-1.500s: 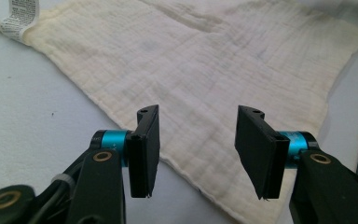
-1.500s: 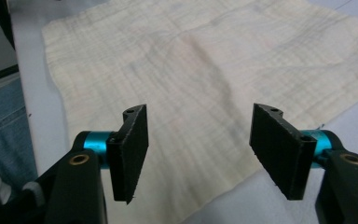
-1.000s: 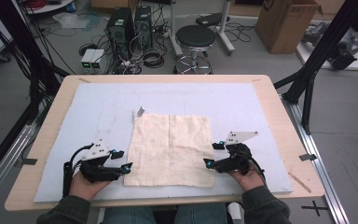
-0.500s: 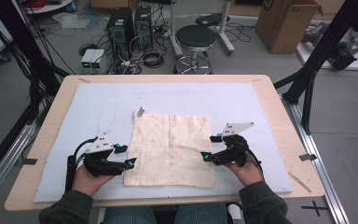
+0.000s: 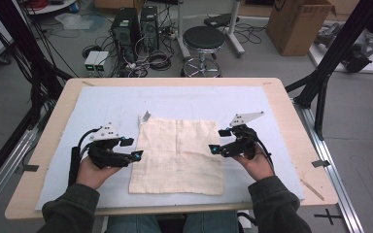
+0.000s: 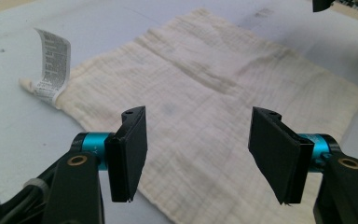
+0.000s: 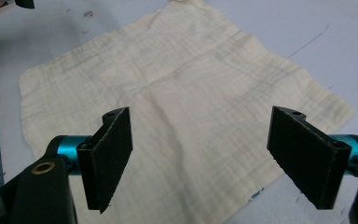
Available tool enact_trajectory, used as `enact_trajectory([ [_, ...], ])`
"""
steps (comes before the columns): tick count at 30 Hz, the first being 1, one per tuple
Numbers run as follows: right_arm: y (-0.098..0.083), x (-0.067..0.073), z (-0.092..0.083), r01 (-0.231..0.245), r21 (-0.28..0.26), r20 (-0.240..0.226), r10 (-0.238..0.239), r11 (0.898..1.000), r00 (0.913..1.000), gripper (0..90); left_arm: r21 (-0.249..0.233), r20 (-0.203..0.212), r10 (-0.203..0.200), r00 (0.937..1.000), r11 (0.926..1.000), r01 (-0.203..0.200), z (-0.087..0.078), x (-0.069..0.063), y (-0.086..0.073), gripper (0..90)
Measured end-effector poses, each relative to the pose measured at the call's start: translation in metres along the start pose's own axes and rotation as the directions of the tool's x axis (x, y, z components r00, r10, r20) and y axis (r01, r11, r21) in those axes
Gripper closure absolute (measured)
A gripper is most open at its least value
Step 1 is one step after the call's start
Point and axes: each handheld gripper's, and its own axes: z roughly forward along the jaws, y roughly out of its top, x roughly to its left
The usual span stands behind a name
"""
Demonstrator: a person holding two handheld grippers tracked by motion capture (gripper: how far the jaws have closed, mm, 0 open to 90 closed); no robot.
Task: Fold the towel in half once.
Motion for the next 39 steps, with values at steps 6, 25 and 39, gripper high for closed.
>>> enact_trajectory([
  [6, 0.009, -0.012, 0.004, -0.009, 0.016, -0.001, 0.009, 1.0, 1.0, 21.7, 0.014, 0.006, -0.016, 0.9999, 0.9998, 0.016, 0.009, 0.01, 0.011, 38.2],
  [25, 0.059, -0.062, 0.016, -0.044, 0.042, 0.037, 0.042, 0.998, 0.9984, 25.6, 0.008, -0.048, -0.115, 0.9922, 0.9932, 0.116, 0.034, 0.065, 0.044, 44.6],
  [39, 0.047, -0.096, 0.055, -0.14, 0.1, 0.113, 0.129, 0.985, 0.9852, 40.7, 0.046, -0.193, -0.211, 0.9583, 0.9737, 0.223, 0.08, 0.102, 0.035, 53.7],
])
